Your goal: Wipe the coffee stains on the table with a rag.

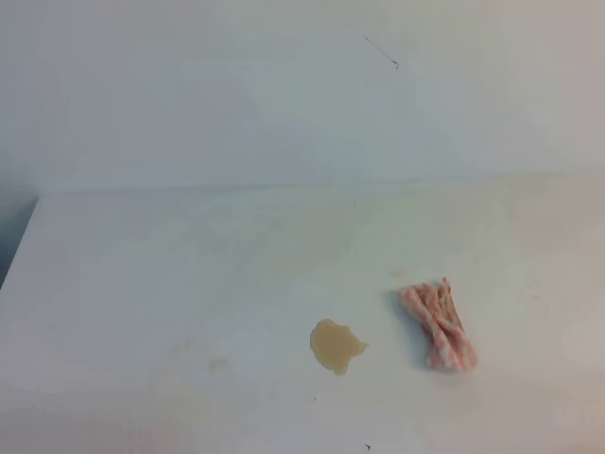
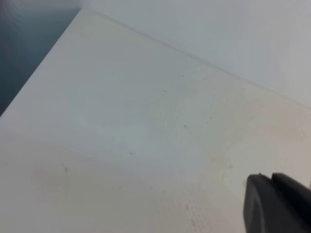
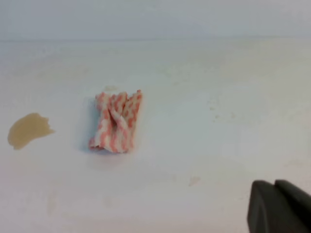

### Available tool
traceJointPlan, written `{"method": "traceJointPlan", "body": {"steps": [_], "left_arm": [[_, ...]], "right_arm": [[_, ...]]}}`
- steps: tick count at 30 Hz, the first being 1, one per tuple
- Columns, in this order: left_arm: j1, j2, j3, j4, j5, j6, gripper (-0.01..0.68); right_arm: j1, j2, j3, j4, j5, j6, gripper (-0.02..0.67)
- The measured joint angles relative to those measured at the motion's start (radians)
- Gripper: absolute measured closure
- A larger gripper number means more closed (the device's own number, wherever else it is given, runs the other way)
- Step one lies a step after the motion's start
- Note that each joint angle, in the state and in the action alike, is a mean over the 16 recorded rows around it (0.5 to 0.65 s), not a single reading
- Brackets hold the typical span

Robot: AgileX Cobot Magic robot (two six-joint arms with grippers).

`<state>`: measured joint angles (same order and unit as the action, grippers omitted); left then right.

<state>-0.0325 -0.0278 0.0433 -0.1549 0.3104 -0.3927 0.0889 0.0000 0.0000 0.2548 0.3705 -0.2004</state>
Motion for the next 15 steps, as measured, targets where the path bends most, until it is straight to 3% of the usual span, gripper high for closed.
{"method": "traceJointPlan", "body": {"steps": [15], "left_arm": [[0.000,0.000,0.000,0.000,0.000,0.000,0.672]], "right_arm": [[0.000,0.000,0.000,0.000,0.000,0.000,0.652]]}}
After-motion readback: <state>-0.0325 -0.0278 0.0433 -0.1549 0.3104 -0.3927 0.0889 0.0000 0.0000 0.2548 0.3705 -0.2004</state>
